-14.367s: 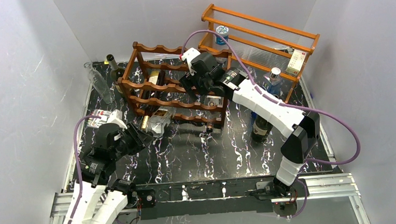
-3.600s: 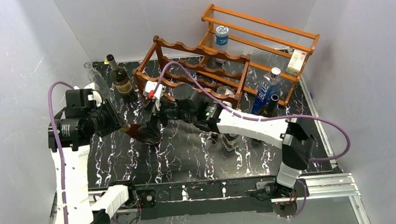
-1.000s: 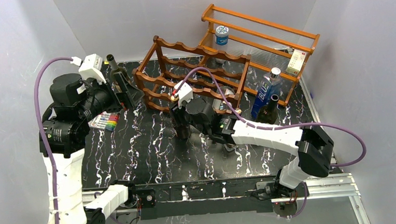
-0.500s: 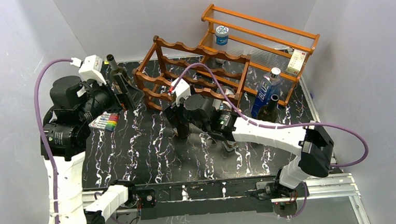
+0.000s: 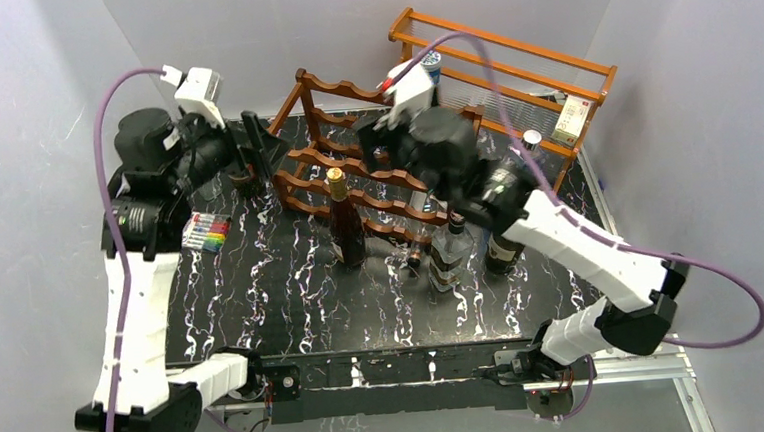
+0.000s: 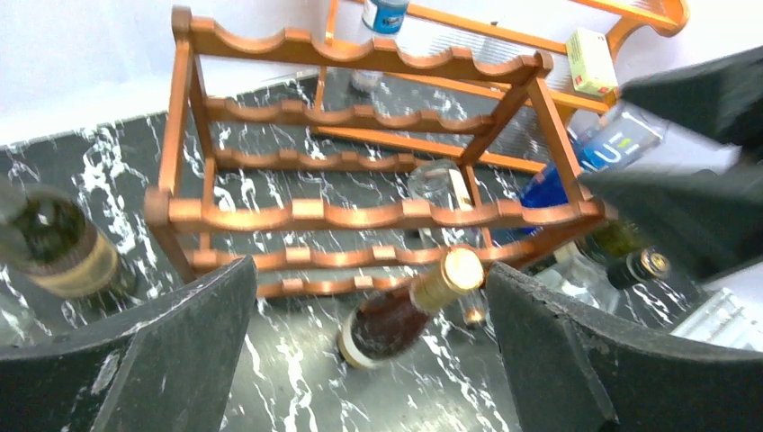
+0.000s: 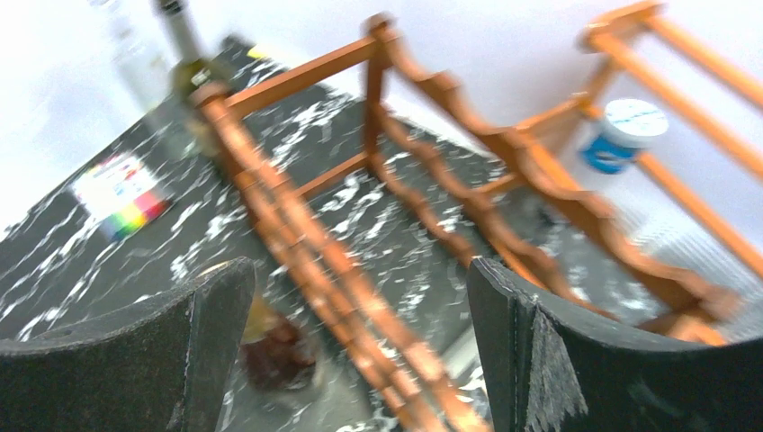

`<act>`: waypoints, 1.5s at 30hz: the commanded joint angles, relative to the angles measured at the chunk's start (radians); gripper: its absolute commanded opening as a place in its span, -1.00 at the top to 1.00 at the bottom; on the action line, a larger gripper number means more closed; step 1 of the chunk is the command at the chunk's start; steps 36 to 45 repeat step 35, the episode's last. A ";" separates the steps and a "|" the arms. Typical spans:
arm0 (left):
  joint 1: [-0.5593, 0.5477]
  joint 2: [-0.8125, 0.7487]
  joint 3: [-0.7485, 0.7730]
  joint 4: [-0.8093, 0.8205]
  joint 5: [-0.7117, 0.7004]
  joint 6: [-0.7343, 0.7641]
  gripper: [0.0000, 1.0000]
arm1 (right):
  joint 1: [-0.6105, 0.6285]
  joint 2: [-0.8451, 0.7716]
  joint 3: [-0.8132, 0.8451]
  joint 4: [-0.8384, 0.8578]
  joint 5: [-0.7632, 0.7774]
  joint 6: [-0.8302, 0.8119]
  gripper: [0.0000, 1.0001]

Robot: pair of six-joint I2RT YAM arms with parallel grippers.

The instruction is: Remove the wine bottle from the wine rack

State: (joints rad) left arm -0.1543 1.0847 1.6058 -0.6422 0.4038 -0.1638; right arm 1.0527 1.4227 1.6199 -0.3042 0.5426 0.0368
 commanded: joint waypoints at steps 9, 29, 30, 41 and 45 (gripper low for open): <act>-0.014 0.126 0.172 0.288 -0.005 0.101 -0.96 | -0.543 -0.145 0.182 -0.198 0.049 0.032 -0.96; -0.014 -0.155 -0.054 0.503 -0.166 0.064 -0.96 | -0.568 -0.581 -0.024 -0.152 0.011 -0.018 -0.96; -0.014 -0.158 -0.060 0.503 -0.167 0.063 -0.96 | -0.567 -0.584 -0.024 -0.151 0.010 -0.012 -0.96; -0.013 -0.169 -0.087 0.497 -0.177 0.058 -0.96 | -0.568 -0.655 -0.117 -0.093 -0.065 -0.032 -0.96; -0.013 -0.169 -0.087 0.497 -0.177 0.058 -0.96 | -0.568 -0.655 -0.117 -0.093 -0.065 -0.032 -0.96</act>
